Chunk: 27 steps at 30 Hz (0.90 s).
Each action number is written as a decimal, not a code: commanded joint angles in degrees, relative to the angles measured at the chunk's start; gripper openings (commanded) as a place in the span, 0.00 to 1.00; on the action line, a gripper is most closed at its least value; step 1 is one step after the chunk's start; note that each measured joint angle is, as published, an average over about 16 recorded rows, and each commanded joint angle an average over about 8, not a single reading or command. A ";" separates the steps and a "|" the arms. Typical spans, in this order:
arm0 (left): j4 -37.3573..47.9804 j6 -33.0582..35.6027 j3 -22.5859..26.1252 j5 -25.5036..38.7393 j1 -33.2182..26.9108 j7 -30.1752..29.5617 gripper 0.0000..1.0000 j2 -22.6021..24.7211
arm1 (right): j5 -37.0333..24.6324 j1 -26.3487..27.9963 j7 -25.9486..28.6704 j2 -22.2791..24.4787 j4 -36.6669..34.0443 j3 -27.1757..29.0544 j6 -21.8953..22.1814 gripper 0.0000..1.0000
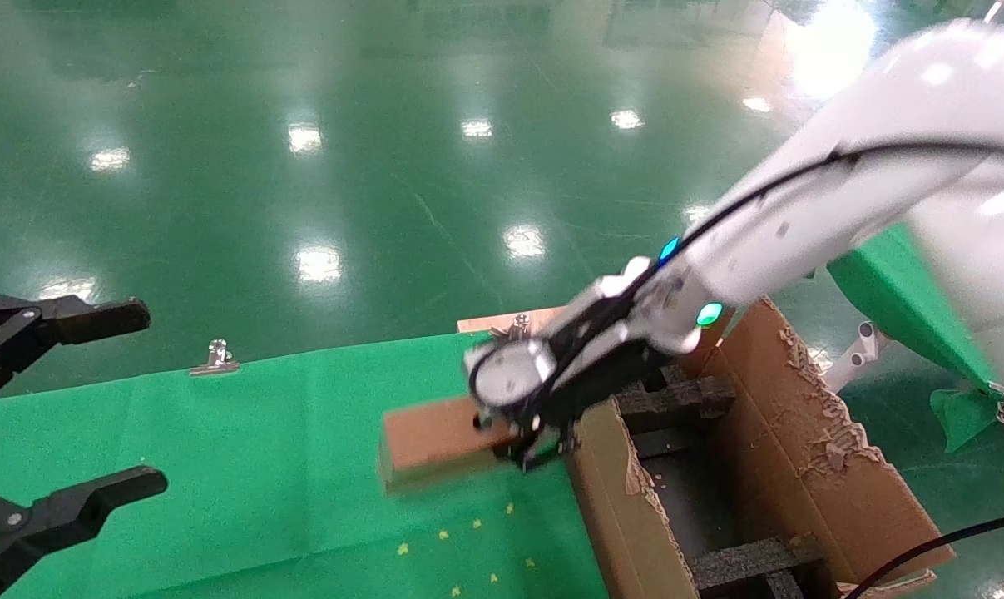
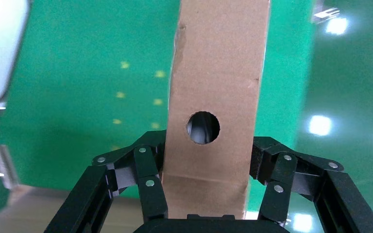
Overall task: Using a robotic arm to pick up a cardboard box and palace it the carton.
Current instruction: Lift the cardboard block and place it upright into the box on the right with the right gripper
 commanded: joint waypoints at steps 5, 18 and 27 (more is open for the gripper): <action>0.00 0.00 0.00 0.00 0.00 0.00 1.00 0.00 | 5.14 9.27 -4.19 0.77 -5.68 -4.03 -0.66 0.00; 0.00 0.00 0.00 0.00 0.00 0.00 1.00 0.00 | 17.70 23.04 -8.41 3.24 -11.39 -19.14 -0.71 0.00; 0.00 0.00 0.00 0.00 0.00 0.00 1.00 0.00 | 22.47 28.92 -11.27 8.93 -16.64 -27.72 -0.56 0.00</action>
